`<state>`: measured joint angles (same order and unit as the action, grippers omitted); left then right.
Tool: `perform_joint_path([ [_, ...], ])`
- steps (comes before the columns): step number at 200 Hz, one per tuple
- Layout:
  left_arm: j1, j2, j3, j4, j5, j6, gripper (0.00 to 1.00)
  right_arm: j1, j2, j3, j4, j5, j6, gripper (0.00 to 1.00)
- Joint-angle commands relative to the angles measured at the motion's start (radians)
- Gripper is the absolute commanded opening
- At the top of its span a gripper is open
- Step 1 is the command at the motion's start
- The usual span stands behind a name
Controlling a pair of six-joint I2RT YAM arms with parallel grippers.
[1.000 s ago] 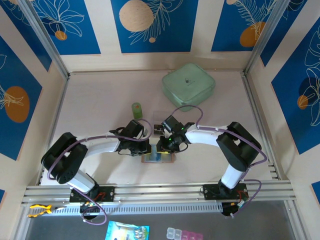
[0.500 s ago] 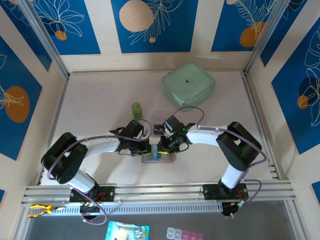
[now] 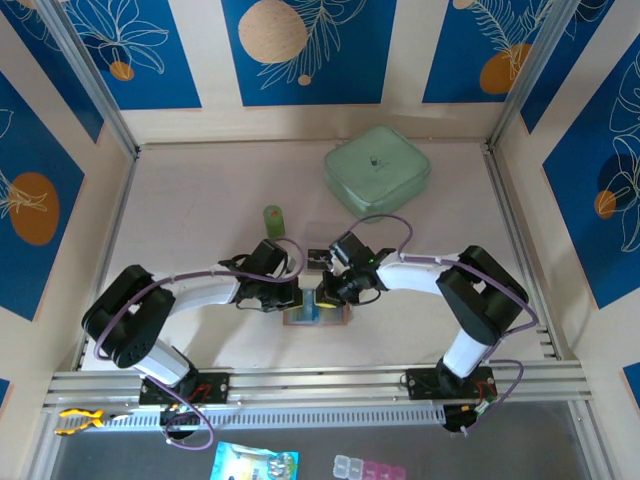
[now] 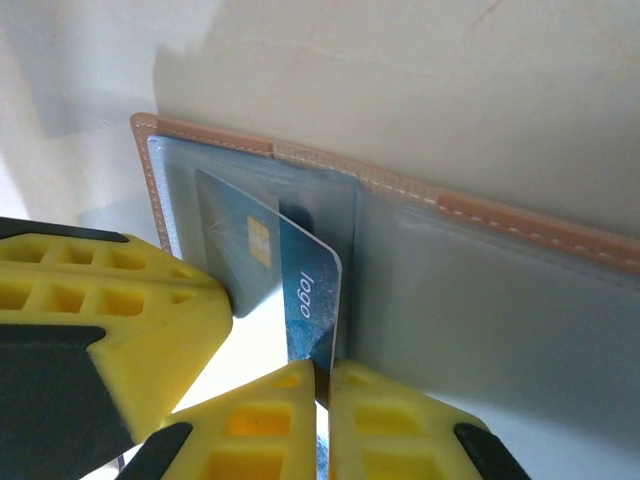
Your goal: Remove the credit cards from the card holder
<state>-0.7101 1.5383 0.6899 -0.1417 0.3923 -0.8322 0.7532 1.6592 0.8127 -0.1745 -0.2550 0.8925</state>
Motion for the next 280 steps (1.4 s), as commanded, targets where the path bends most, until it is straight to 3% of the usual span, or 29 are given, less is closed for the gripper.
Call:
perform_joint_path([
  [1, -0.006, -0.005, -0.016, -0.024, -0.018, 0.0, 0.04, -0.005, -0.041, -0.018, 0.016, -0.03, 0.006, 0.09],
  [132, -0.006, -0.022, -0.004, -0.036, -0.015, 0.007, 0.07, -0.035, -0.123, 0.016, -0.213, 0.074, -0.107, 0.07],
  [280, -0.014, 0.005, 0.019, 0.008, 0.035, -0.011, 0.02, -0.045, -0.078, -0.027, -0.047, -0.017, -0.041, 0.07],
])
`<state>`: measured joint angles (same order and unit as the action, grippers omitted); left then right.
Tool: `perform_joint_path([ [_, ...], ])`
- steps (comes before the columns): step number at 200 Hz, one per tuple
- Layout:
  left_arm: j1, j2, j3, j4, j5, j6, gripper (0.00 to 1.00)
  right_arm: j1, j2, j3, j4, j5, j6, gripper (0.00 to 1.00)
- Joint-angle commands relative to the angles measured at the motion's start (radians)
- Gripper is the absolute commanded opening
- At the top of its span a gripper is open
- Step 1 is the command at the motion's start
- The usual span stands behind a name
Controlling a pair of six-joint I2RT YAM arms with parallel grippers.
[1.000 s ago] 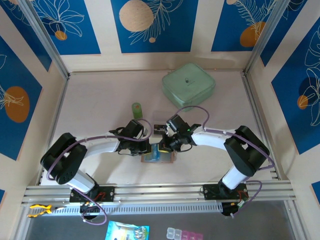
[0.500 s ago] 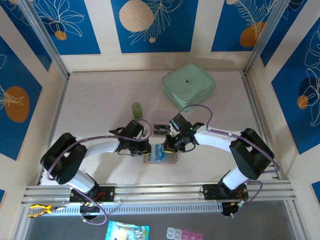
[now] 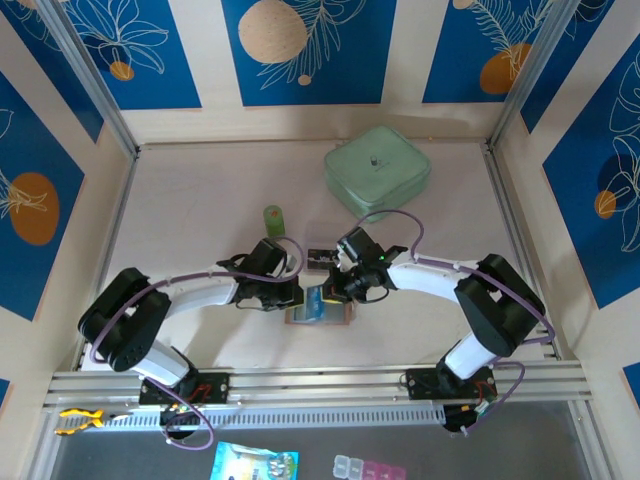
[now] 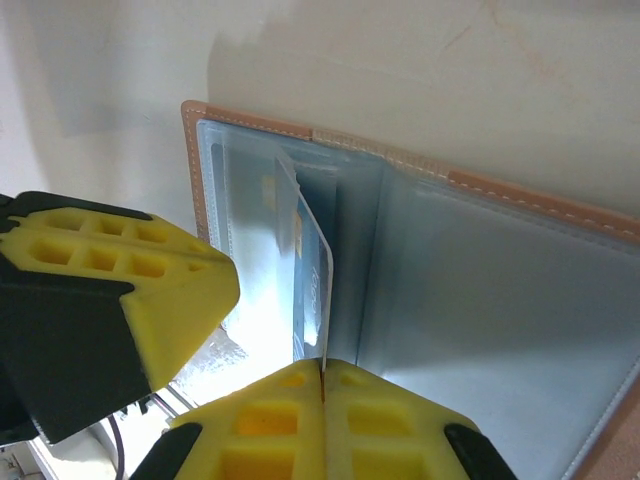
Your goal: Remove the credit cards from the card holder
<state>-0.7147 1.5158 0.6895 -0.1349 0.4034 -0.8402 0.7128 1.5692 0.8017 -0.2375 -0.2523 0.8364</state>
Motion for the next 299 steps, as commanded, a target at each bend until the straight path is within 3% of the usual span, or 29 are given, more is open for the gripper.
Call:
perform_joint_path([
  [1, -0.009, 0.028, 0.019, 0.001, 0.024, -0.002, 0.02, -0.004, 0.012, -0.016, 0.016, -0.019, 0.015, 0.07],
  [69, -0.01, 0.074, 0.02, -0.091, -0.03, 0.053, 0.01, -0.016, -0.027, -0.023, -0.034, 0.008, -0.005, 0.07],
  [146, -0.009, 0.048, -0.012, -0.067, -0.022, 0.038, 0.02, -0.056, -0.116, -0.024, -0.149, 0.025, -0.056, 0.07],
  [259, -0.009, -0.041, -0.015, -0.099, -0.02, 0.027, 0.03, -0.039, -0.046, 0.005, -0.106, -0.052, -0.066, 0.07],
  [299, -0.009, -0.086, 0.004, -0.132, -0.049, 0.032, 0.07, -0.022, -0.02, 0.019, -0.093, -0.065, -0.063, 0.07],
])
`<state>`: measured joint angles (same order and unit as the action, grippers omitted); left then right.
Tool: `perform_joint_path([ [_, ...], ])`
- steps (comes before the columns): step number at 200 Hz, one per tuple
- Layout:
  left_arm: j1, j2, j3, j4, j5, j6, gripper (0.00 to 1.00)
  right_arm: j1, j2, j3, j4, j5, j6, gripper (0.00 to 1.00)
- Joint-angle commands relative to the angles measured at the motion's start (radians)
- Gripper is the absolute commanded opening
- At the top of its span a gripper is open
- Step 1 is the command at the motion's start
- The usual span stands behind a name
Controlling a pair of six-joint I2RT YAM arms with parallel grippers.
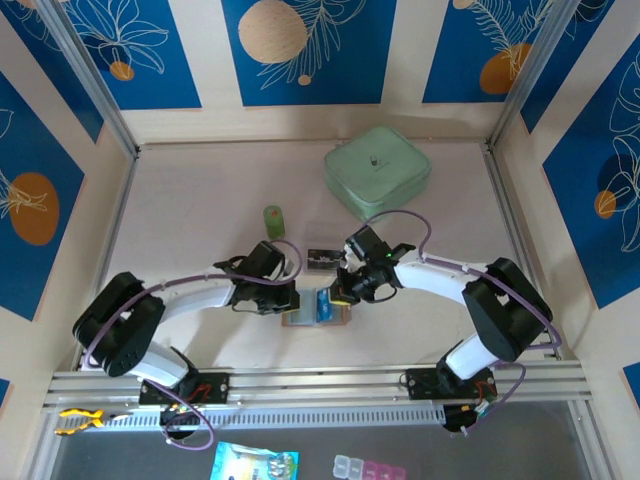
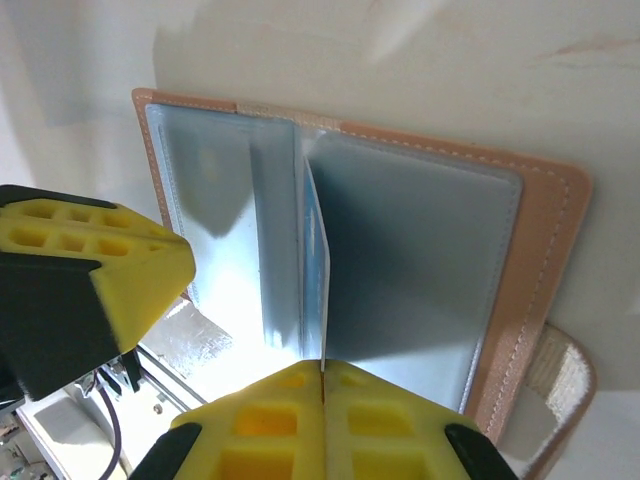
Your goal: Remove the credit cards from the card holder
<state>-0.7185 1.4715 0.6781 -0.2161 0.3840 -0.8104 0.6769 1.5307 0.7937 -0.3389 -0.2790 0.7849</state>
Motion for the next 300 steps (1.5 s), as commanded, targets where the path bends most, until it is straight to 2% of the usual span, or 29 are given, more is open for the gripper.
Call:
perform_joint_path([
  [1, -0.006, -0.042, 0.015, -0.051, -0.031, 0.003, 0.07, 0.015, 0.02, 0.028, 0.009, -0.038, -0.012, 0.07],
  [40, -0.005, -0.044, 0.018, -0.06, -0.035, 0.008, 0.08, 0.03, 0.037, 0.05, 0.0, -0.028, -0.01, 0.07],
  [81, -0.006, -0.022, 0.008, -0.032, -0.021, 0.004, 0.08, 0.042, 0.04, 0.076, -0.023, -0.009, 0.0, 0.16],
  [123, -0.006, -0.017, 0.007, -0.022, -0.019, 0.002, 0.08, 0.063, 0.052, 0.094, -0.058, 0.002, 0.01, 0.19],
  [214, -0.006, -0.022, 0.009, -0.029, -0.019, 0.005, 0.08, 0.081, 0.066, 0.114, -0.109, 0.043, 0.014, 0.18],
  [300, -0.006, -0.034, 0.02, -0.034, -0.031, 0.01, 0.08, 0.078, -0.015, 0.138, -0.173, 0.1, -0.021, 0.07],
])
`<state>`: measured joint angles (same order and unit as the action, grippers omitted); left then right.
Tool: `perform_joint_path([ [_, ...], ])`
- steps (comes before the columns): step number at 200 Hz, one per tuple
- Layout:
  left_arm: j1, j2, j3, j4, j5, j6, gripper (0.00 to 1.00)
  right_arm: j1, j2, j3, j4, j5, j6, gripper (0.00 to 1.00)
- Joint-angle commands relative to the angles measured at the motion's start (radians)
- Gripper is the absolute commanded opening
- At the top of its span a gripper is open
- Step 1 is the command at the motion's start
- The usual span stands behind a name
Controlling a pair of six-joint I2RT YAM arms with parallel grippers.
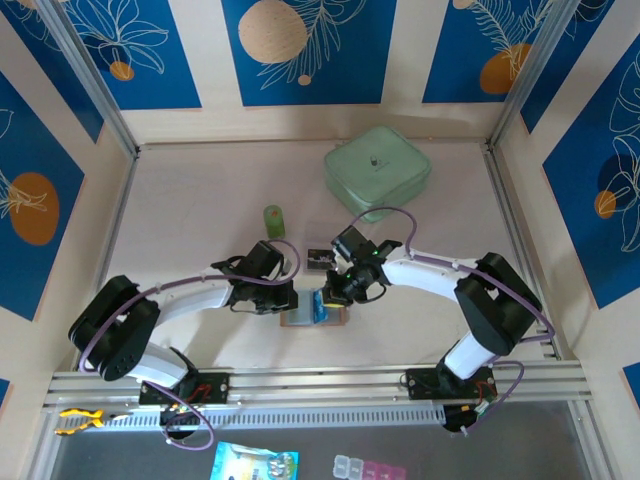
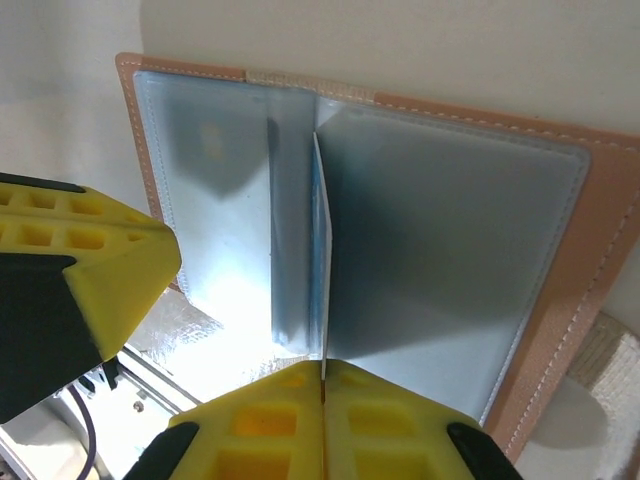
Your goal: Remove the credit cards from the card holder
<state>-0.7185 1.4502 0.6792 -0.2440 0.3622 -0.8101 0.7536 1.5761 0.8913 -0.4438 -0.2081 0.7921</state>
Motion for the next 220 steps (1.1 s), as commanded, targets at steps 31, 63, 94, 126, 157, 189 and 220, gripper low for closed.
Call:
perform_joint_path([
  [31, -0.004, -0.027, 0.02, -0.012, -0.023, 0.011, 0.08, -0.021, -0.099, 0.086, -0.15, 0.054, -0.139, 0.06],
  [63, -0.002, -0.042, 0.015, -0.015, -0.03, 0.013, 0.08, -0.047, -0.094, 0.153, -0.252, 0.098, -0.34, 0.05],
  [94, 0.0, -0.063, -0.001, -0.015, -0.038, 0.01, 0.08, -0.052, -0.05, 0.227, -0.339, 0.145, -0.62, 0.03],
  [126, 0.002, -0.087, -0.021, -0.016, -0.045, 0.008, 0.08, -0.058, -0.014, 0.306, -0.386, 0.268, -0.876, 0.02],
  [157, 0.008, -0.116, -0.039, -0.024, -0.051, 0.006, 0.08, -0.066, 0.039, 0.394, -0.436, 0.321, -1.116, 0.0],
  [189, 0.016, -0.141, -0.056, -0.035, -0.052, 0.012, 0.09, -0.087, 0.136, 0.527, -0.532, 0.309, -1.295, 0.0],
  [220, 0.023, -0.168, -0.06, -0.058, -0.064, 0.016, 0.09, -0.122, 0.234, 0.671, -0.61, 0.269, -1.391, 0.0],
])
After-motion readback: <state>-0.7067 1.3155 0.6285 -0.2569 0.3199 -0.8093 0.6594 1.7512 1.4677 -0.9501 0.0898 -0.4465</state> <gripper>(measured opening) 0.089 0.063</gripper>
